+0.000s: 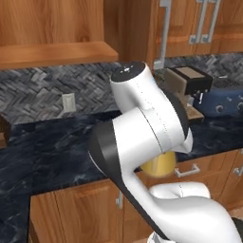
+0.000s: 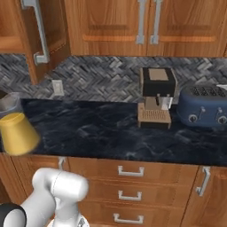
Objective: There is a tray on the dining counter. Grab the cup, mug, and pitcher and place them on the tray. The pitcher may be placed next to the tray if it cannot fit the tray.
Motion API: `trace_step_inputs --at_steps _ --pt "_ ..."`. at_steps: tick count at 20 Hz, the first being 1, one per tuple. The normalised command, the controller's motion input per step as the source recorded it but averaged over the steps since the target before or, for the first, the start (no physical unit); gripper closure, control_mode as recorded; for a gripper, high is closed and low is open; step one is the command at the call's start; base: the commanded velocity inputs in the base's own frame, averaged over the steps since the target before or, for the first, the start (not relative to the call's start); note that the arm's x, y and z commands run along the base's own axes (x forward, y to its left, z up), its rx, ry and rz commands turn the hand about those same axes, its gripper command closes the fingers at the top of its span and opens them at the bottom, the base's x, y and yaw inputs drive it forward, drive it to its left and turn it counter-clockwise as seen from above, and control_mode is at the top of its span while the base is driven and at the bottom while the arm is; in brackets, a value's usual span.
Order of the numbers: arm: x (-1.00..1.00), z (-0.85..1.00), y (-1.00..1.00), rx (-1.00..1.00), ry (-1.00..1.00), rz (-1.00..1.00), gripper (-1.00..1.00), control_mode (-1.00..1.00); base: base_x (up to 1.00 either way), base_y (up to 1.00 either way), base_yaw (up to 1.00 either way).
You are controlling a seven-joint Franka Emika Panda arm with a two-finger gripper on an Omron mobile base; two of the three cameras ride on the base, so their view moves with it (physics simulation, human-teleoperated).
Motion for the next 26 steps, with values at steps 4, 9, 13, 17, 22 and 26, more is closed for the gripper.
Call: trace_step_inputs --at_steps 4,9,13,17,22,26 --pt "0.00 0.00 0.00 0.00 0.00 0.00 1.00 1.00 0.02 -0.89 0.27" --pt "0.00 0.00 0.00 0.00 0.00 0.00 1.00 1.00 -0.54 -0.46 0.26" --pt "0.00 0.00 0.00 0.00 0.00 0.00 1.00 1.00 -0.97 -0.09 0.44" --pt "0.00 0.00 0.00 0.00 0.00 0.00 1.00 1.00 -0.11 0.01 0.92" --pt "0.00 0.00 0.00 0.00 0.00 0.00 1.00 1.00 -0.03 0.00 0.96" --pt "0.00 0.00 0.00 0.00 0.00 0.00 1.00 1.00 -0.19 0.00 0.91"
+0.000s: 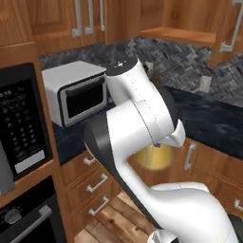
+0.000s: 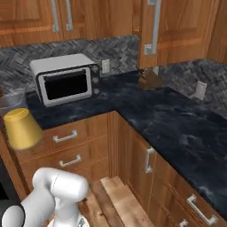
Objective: There is a tray on the dining counter. Grab the cup, mug, and pitcher and place them on the tray. The pitcher may be placed next to the tray if it cannot fit the tray.
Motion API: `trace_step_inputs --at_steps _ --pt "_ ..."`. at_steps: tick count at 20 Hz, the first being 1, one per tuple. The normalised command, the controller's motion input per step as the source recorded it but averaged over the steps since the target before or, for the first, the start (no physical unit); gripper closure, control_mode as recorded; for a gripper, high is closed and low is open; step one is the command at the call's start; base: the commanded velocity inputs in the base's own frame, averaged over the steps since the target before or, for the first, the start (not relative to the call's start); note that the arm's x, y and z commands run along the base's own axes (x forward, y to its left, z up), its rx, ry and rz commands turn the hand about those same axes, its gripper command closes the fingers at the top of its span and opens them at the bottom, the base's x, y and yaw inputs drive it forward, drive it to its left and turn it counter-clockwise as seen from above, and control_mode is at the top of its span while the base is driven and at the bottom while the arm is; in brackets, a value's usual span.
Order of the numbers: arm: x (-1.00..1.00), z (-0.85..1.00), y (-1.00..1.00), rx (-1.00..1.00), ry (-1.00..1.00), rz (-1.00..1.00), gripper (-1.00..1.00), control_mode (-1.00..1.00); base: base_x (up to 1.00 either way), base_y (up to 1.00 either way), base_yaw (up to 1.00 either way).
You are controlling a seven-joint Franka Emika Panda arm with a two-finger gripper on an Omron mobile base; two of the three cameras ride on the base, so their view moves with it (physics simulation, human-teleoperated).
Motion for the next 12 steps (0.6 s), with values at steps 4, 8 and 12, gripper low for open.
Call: trace_step_inputs --at_steps 4,8,12 --pt "0.00 0.00 0.00 0.00 0.00 0.00 1.00 1.00 -0.35 0.00 0.85" --pt "0.00 0.00 0.00 0.00 0.00 0.00 1.00 1.00 -0.38 0.00 0.83" --pt "0.00 0.00 0.00 0.00 0.00 0.00 1.00 1.00 -0.30 0.04 0.84"
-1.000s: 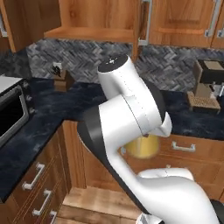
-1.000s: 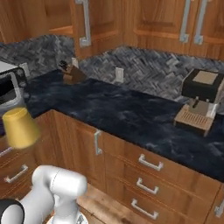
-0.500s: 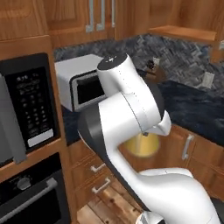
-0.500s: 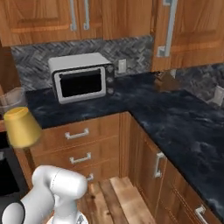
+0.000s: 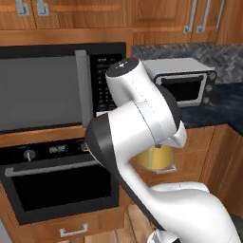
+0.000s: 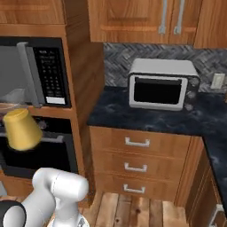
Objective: There is a tray on the dining counter. Grab the cup, mug, and pitcher and place them on the tray. The pitcher may be placed next to the tray if it cannot fit the tray.
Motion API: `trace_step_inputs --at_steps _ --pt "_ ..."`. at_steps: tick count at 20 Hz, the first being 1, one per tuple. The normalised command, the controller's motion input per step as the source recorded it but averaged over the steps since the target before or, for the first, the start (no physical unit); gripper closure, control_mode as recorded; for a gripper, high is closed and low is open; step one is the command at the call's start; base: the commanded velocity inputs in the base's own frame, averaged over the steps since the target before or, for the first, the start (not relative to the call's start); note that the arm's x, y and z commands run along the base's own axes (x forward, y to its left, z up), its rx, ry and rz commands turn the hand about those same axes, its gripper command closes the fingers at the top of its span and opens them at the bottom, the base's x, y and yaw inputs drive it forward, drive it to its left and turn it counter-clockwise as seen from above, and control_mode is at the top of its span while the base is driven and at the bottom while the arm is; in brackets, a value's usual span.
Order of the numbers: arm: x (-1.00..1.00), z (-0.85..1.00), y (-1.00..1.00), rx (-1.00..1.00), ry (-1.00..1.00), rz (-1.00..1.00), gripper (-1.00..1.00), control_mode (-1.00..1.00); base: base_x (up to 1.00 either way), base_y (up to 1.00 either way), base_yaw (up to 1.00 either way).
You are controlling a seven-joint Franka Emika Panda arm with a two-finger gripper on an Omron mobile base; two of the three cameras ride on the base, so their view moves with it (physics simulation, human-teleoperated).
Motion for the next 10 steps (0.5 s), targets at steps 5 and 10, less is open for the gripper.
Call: trace_step_inputs --at_steps 5,10 --pt "0.00 0.00 0.00 0.00 0.00 0.00 1.00 1.00 -0.28 0.21 0.82" --pt "0.00 0.00 0.00 0.00 0.00 0.00 1.00 1.00 -0.07 0.47 0.73"
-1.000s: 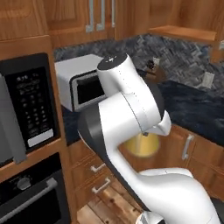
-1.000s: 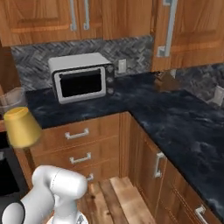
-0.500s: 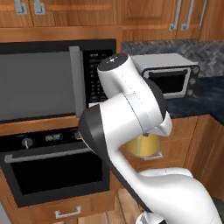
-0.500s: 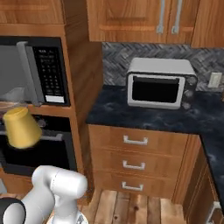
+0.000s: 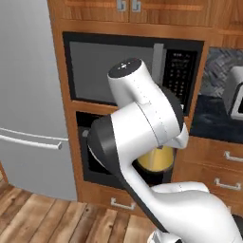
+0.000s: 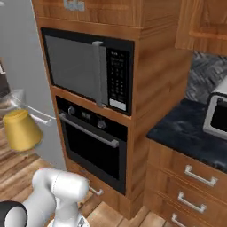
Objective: There is a tray on the dining counter. Grab the cup, mug, and pitcher and place them on the tray. The pitcher may be placed next to the tray if it cannot fit the tray.
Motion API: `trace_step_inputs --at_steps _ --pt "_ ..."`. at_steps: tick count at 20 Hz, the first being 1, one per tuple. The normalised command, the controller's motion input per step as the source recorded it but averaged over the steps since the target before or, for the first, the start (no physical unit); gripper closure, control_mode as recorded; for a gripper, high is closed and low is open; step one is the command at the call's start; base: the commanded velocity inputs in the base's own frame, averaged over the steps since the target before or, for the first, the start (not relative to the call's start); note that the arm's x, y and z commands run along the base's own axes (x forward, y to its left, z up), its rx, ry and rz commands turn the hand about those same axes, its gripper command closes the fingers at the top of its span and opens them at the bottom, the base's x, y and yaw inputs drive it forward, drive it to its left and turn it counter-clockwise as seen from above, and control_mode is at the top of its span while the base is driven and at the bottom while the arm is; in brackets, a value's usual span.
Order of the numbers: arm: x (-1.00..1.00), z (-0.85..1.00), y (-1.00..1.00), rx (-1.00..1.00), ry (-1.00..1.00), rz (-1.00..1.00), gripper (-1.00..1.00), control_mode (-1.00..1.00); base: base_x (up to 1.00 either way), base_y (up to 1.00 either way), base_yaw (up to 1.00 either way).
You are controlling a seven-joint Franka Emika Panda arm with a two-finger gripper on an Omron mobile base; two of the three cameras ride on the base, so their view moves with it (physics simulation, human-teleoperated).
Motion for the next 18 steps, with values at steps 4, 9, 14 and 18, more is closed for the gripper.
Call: trace_step_inputs --at_steps 4,9,14,18 --pt "0.00 0.00 0.00 0.00 0.00 0.00 1.00 1.00 0.00 0.51 0.69" --pt "0.00 0.00 0.00 0.00 0.00 0.00 1.00 1.00 0.38 0.58 0.55" --pt "0.00 0.00 0.00 0.00 0.00 0.00 1.00 1.00 0.84 0.67 0.29" --pt "0.00 0.00 0.00 0.00 0.00 0.00 1.00 1.00 1.00 0.66 0.24"
